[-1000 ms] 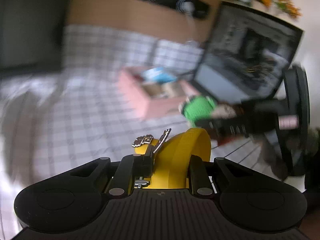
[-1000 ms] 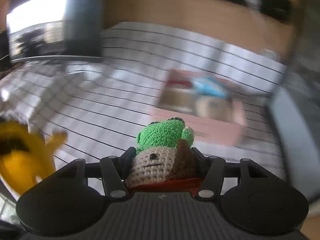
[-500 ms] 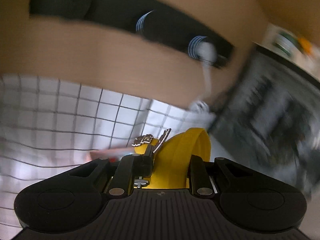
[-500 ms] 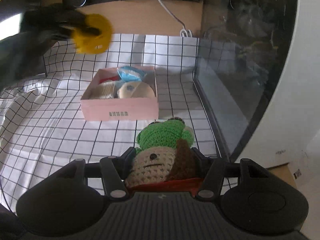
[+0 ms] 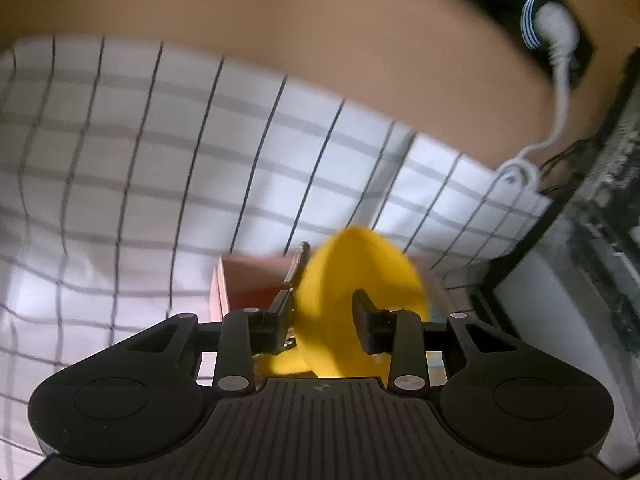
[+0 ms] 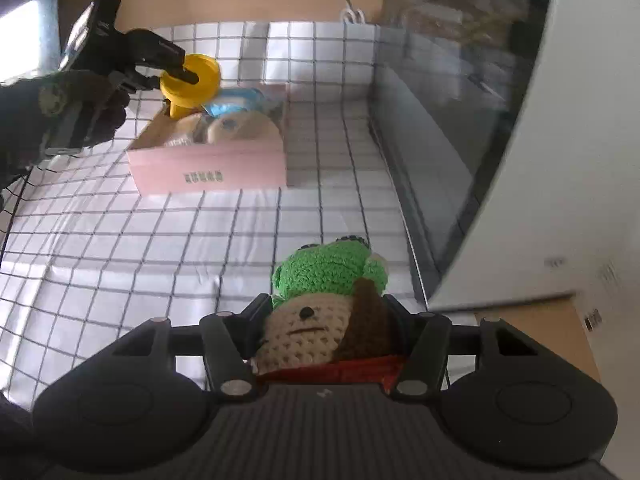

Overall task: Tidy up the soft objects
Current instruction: 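Drop the yellow toy into the pink box with the left tool while the right carries the frog, then lower the frog doll into the pink box and open the right tool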

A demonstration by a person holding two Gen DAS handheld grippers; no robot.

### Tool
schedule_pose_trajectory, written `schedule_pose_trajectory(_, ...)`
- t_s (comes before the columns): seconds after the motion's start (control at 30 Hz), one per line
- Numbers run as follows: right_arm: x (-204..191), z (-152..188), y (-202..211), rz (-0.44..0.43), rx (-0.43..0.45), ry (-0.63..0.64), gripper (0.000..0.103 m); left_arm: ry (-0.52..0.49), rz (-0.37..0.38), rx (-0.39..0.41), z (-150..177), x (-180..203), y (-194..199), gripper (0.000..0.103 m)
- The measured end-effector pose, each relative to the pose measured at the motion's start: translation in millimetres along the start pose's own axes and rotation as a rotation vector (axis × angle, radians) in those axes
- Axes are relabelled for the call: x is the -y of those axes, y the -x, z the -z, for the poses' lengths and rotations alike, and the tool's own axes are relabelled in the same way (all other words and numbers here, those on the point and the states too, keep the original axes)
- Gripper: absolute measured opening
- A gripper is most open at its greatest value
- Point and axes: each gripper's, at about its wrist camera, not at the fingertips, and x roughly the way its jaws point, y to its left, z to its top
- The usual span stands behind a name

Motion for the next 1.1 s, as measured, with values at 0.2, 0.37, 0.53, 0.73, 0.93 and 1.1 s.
schedule_pose_trajectory(0.2,-16,-22,-12,-0.056,0.035,0.050,0.059,0.020,0.075,0.017,-8,-2,37,0.037)
schedule_pose_trajectory(0.37,-24,-62,-27,-0.100,0.085,0.074,0.059,0.100,0.118,0.011,22,-13,68,0.037)
schedule_pose_trajectory(0.53,-36,-137,-43,-0.176,0.238,0.028,0.059,0.169,0.143,-0.015,72,-15,111,0.037)
schedule_pose_trajectory(0.73,-60,-195,-114,-0.249,0.369,-0.082,0.059,0.213,0.126,-0.052,116,-20,158,0.037)
schedule_pose_trajectory(0.93,-80,-172,-200,-0.222,0.201,-0.120,0.060,0.202,-0.065,-0.066,123,-31,193,0.037)
schedule_pose_trajectory(1.1,-81,-171,-189,-0.269,0.161,-0.038,0.062,0.246,-0.162,-0.059,118,-44,197,0.037)
